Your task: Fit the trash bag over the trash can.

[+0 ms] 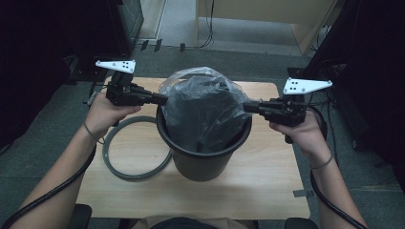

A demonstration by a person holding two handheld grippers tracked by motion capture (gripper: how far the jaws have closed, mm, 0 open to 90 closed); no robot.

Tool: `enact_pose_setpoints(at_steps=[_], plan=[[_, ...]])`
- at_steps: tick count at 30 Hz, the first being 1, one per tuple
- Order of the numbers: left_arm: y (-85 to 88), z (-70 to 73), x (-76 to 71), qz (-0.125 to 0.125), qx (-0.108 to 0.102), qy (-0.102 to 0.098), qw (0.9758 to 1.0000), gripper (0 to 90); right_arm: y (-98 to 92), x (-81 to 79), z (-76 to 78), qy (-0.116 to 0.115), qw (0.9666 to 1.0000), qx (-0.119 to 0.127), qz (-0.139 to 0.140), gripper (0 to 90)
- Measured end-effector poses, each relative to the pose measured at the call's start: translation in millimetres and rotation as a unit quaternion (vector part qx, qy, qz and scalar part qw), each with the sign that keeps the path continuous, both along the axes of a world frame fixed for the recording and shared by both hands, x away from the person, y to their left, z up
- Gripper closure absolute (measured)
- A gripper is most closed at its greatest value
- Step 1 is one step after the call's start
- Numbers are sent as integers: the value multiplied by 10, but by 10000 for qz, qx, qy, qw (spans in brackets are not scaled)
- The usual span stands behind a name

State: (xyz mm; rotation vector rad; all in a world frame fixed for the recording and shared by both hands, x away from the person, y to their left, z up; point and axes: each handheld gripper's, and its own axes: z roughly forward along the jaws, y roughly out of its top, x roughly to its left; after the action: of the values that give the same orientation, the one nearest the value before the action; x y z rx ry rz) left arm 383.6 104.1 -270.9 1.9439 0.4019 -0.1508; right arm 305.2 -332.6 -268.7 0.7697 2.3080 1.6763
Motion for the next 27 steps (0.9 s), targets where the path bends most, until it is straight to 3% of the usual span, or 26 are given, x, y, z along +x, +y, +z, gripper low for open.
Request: enact_pose_setpoints(at_steps=[13,20,27], plan=[[234,-48,-404,95,-148,-231,9996,900,85,-383,-46,-46,9993,-65,353,873],[283,-163,-547,47,-155,-144,9998,900,82,-531,-103,67,9987,-135,489,875],[255,-250,-590,-21,-73,-47,10000,900,70,-616,-177,180,9978,-114,620,890]])
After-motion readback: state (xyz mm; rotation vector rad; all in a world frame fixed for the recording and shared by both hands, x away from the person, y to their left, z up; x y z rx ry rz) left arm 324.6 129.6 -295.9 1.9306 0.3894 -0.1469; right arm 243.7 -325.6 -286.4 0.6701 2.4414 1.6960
